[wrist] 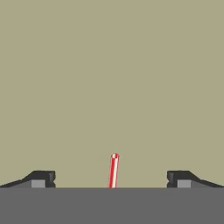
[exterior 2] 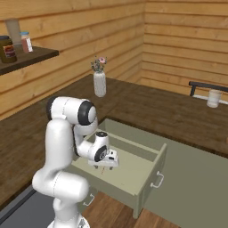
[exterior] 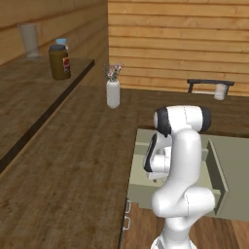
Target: Take a straw from the drawer in front and place it inside the glass cup on the dining counter.
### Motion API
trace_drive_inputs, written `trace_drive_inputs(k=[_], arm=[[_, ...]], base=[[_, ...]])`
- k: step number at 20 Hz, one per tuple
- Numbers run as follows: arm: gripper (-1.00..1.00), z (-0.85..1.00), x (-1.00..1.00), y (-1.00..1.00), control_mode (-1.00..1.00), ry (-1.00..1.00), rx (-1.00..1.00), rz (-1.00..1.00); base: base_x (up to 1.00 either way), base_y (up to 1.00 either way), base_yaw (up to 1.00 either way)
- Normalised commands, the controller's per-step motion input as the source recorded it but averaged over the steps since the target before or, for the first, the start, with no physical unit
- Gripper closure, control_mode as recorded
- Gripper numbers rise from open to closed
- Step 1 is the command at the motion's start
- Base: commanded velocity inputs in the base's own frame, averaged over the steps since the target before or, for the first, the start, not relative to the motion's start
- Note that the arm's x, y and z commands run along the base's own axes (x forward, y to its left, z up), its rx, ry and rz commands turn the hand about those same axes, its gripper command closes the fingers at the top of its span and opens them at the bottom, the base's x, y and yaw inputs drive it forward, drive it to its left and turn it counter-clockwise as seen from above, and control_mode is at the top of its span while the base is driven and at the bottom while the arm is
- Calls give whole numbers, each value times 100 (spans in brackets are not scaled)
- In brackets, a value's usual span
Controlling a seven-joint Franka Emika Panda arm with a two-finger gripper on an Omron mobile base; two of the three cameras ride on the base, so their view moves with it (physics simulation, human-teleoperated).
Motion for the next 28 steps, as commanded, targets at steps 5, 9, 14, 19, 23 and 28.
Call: trace_drive_inputs(k=[5, 9, 14, 19, 23, 28], arm=[[100, -26, -13, -5, -100, 0, 0, 0], [100, -7, -22, -14, -100, 0, 0, -1], [100, 0, -17, -11, -100, 0, 0, -1], [100, 0, -8, -4, -100, 0, 0, 0], [100, 24, 0, 0, -100, -4, 0, 0], [100, 97, 0, 0, -100, -25, 0, -1]], base=[[0, 0, 0], [0, 0, 0], [0, 0, 0], [0, 0, 0], [0, 0, 0], [0, 0, 0]])
